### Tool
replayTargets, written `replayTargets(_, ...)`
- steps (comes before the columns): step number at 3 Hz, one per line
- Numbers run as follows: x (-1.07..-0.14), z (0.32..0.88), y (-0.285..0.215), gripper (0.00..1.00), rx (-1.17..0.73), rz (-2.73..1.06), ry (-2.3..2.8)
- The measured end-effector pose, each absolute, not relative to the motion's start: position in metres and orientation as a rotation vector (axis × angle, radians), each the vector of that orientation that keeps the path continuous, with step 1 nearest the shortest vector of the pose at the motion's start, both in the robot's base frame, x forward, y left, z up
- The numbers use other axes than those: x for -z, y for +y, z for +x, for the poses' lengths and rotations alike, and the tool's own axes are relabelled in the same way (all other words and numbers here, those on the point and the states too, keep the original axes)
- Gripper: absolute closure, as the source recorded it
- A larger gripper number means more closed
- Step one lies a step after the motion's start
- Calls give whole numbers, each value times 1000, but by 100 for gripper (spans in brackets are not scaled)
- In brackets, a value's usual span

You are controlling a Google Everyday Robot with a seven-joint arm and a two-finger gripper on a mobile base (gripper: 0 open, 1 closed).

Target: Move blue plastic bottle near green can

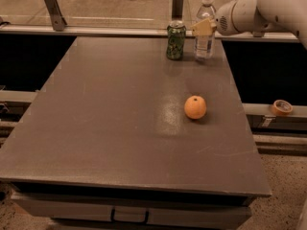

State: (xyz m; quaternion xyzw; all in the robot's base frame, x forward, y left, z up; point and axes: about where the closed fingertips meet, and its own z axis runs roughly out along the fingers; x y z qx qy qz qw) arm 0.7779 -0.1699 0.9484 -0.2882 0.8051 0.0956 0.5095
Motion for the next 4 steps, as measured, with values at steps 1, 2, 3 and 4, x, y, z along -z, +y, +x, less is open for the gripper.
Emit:
replayTargets(1,-938,777,-165,35,-266,-664,1945)
replayTargets(2,-930,778,-159,4,-294,-642,1948)
replayTargets(3,-928,778,-159,0,-297,-637,1949)
replayTargets(4,-932,779,-165,0,-281,-626,1941)
